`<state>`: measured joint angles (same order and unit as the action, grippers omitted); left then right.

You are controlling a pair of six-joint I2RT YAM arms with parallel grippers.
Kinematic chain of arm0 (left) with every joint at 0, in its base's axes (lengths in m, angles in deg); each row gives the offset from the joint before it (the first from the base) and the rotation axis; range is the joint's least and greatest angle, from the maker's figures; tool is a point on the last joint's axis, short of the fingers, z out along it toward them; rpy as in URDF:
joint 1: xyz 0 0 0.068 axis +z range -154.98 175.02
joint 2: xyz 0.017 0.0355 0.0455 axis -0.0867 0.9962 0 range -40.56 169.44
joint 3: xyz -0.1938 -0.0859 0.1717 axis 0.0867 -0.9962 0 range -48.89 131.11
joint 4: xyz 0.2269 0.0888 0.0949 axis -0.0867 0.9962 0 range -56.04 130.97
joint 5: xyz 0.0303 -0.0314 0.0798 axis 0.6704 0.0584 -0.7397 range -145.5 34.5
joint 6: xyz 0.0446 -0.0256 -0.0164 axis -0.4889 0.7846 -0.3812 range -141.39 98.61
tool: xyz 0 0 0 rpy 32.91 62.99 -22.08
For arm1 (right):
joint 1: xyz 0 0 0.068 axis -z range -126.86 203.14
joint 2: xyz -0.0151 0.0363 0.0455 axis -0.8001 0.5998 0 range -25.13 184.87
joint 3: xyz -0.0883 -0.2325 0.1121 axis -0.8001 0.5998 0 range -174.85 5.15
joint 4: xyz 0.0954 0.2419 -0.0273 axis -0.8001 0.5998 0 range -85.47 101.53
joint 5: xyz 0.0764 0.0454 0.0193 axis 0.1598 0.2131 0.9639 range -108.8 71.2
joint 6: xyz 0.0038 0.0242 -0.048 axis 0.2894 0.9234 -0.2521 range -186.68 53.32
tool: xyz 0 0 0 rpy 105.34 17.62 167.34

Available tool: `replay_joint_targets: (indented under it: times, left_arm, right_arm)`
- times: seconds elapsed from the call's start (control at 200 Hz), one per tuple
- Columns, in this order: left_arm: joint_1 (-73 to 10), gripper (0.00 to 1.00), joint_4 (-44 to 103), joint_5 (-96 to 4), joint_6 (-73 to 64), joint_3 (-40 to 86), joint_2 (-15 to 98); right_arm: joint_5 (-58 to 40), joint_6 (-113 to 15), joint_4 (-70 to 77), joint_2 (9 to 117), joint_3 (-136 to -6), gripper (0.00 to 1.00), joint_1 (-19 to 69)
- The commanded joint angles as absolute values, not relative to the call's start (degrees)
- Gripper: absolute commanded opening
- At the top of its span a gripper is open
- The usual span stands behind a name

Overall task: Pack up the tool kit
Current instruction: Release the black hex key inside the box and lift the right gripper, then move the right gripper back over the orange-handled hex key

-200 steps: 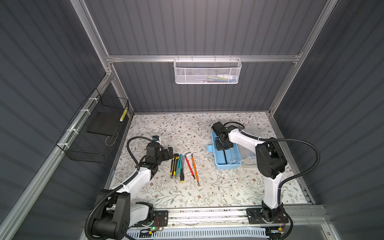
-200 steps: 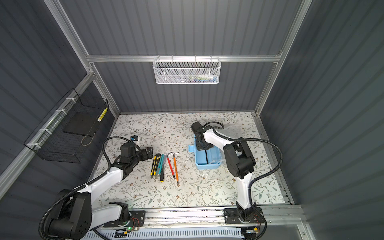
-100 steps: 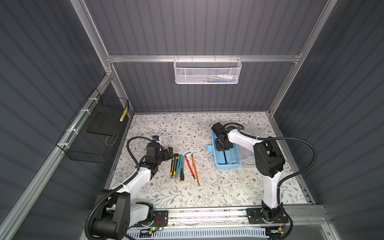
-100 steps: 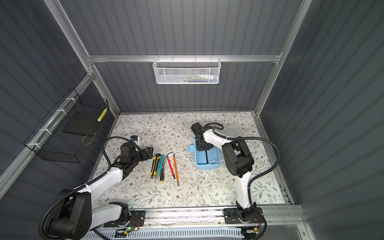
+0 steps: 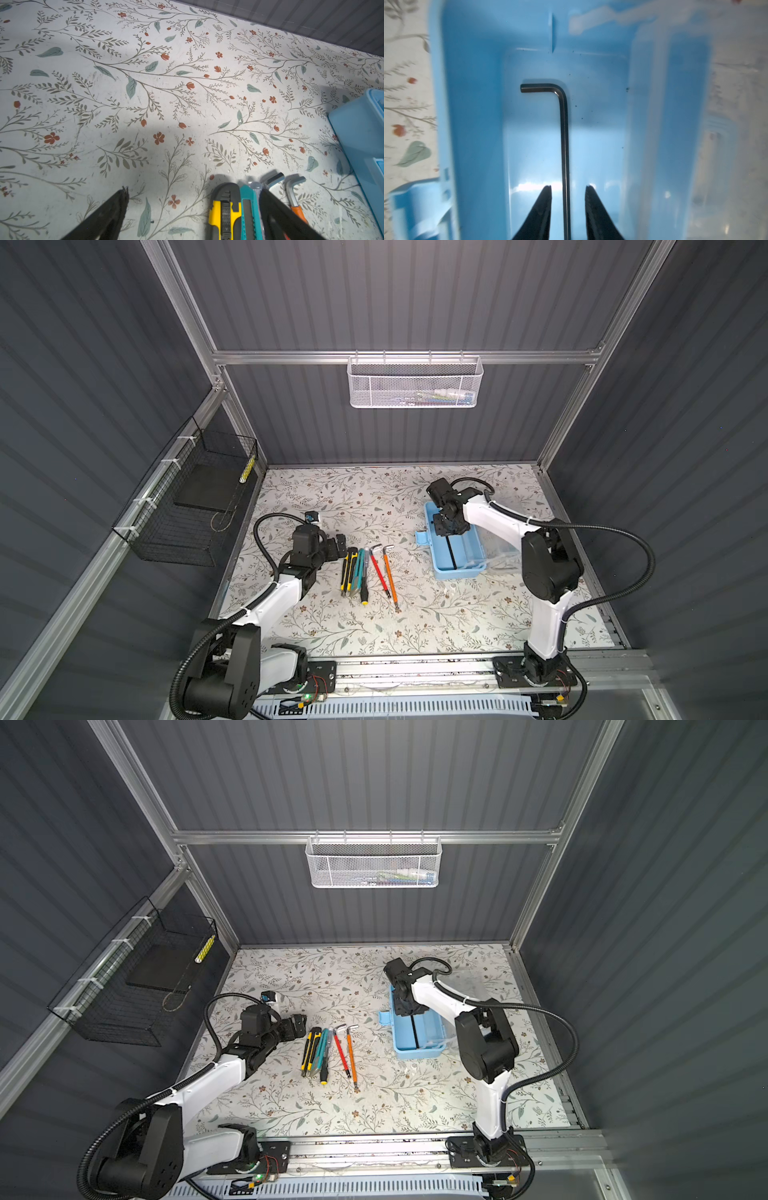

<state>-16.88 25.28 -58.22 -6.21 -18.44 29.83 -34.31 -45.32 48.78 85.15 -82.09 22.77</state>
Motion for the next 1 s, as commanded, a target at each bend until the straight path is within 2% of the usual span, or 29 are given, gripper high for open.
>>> replay_joint_targets:
  times: [0.0, 0.205, 0.34, 0.771, 0.996]
  left_arm:
    - [-16.58, 1.0, 25.61, -57.6, -6.51, -18.24, 29.5]
    - [-16.58, 1.0, 25.53, -57.69, -6.53, -18.42, 29.34]
    - [-16.58, 1.0, 25.53, -57.77, -6.53, -18.46, 29.28]
    - [-16.58, 1.0, 26.27, -59.92, -6.27, -19.66, 26.63]
    - [-16.58, 1.0, 26.76, -59.71, -6.37, -18.89, 27.8]
  right_arm:
    - [-36.03, -46.0, 52.15, 80.62, -83.78, 0.34, 22.08]
    - [-34.22, -48.67, 51.23, 77.23, -85.44, 0.39, 16.99]
    - [-28.59, -51.18, 43.82, 77.18, -84.6, 0.4, 12.48]
    - [-17.67, -56.22, 48.44, 94.29, -98.51, 0.46, 3.84]
    - [-18.54, -56.42, 50.71, 97.39, -97.47, 0.47, 2.02]
